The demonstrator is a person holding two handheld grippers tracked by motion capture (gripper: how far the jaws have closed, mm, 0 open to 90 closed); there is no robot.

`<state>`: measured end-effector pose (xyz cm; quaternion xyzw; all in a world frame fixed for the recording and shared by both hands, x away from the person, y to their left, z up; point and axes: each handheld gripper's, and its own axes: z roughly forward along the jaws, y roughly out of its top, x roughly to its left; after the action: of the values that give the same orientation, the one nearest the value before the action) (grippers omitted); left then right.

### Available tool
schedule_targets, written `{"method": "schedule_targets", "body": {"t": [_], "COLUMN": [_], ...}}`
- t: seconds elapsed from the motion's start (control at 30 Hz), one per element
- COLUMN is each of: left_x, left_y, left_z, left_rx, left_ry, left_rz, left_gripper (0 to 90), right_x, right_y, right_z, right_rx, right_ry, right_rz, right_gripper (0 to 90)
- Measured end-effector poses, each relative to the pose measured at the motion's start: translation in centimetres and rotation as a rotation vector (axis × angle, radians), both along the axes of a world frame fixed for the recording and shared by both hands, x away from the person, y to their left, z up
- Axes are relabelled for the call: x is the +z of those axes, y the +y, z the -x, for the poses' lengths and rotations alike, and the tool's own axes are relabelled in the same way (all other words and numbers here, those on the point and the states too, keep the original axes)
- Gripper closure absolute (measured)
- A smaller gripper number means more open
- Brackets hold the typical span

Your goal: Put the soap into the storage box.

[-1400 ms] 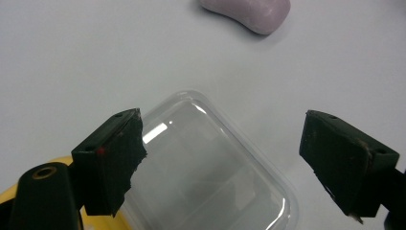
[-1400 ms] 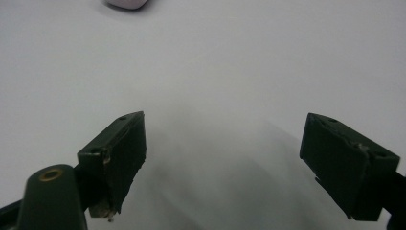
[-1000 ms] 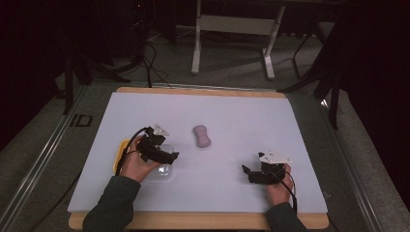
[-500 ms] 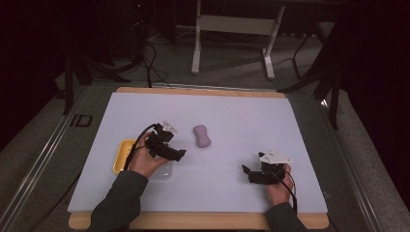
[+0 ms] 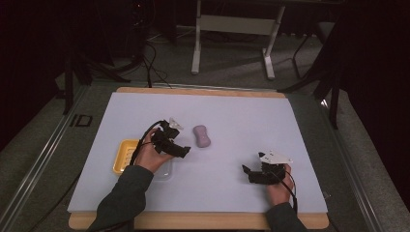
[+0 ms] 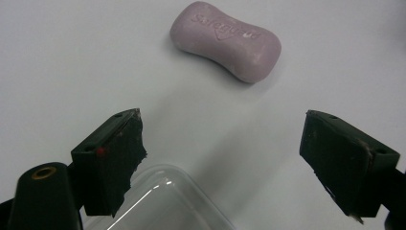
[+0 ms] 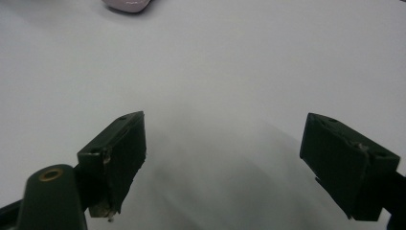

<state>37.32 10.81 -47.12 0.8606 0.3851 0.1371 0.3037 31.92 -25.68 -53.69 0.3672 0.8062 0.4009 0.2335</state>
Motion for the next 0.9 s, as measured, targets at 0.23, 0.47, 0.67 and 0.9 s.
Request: {"method": "schedule_targets", "body": {"t": [0.23,0.47,0.67,0.9], "left_x": [0.2,0.5,0.5,0.7], "left_y": [-0.4,-0.6,-0.6,-1.1], "left_z": [-0.7,-1.4,-2.1,-2.6], "left_rx": [-0.005,-0.002,0.008,0.016], "left_ry": [0.006,0.008,0.017,0.023], "left_rz": [0.006,-0.003,0.0,0.002], "left_gripper": [16.2,16.3,16.3,16.3], "right_x": [0.0,0.0,0.0,0.0], "right_y": [0.0,0.0,0.0,0.0], "right_z": [0.0,0.0,0.0,0.0], "right_rx": [-0.001,0.0,-0.001,0.001], "right_ry": [0.002,0.001,0.001,0.001], "right_rz": [-0.002,-0.001,-0.002,0.001], "right_gripper": [15.6,15.6,15.6,15.6]}}
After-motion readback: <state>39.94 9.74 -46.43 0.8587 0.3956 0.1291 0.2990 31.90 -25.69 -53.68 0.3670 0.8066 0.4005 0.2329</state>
